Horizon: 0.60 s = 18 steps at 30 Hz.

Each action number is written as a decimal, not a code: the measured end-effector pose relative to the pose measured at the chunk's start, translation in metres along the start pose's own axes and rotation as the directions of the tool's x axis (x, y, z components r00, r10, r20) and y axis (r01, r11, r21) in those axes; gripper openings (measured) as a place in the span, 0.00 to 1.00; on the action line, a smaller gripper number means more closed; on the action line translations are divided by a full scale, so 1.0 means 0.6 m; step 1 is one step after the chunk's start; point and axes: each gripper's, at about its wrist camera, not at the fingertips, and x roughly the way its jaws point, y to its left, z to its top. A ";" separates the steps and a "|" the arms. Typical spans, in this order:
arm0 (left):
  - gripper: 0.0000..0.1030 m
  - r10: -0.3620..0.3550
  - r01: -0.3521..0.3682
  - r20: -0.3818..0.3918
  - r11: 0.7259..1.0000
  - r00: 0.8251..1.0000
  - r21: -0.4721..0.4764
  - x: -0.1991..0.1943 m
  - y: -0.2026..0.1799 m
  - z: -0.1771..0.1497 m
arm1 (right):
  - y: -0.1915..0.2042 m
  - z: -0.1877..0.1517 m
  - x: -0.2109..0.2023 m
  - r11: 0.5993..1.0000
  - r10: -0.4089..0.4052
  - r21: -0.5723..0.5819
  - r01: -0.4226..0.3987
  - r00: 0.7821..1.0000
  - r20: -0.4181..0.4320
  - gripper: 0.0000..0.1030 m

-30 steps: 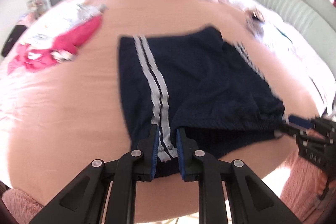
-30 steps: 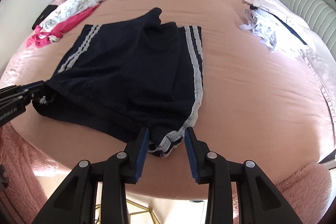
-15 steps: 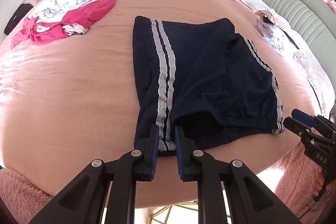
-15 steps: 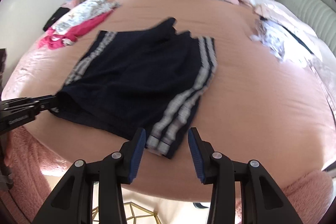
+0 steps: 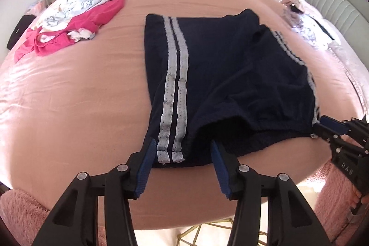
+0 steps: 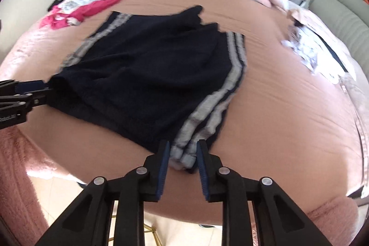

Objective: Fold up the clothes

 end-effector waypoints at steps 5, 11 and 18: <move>0.44 -0.019 0.020 0.063 1.000 0.998 -0.015 -0.023 0.002 0.003 | -0.035 0.003 -0.010 0.994 0.062 0.091 -0.063 0.998 0.008 0.21; 0.44 -0.062 0.063 0.038 0.998 0.997 -0.027 -0.012 0.010 0.001 | 0.000 0.013 -0.006 0.987 0.160 -0.005 -0.160 0.987 0.002 0.22; 0.44 -0.061 0.062 0.034 0.998 0.998 -0.028 -0.013 0.014 -0.004 | -0.006 0.022 0.006 0.999 0.048 0.017 -0.049 0.999 0.026 0.12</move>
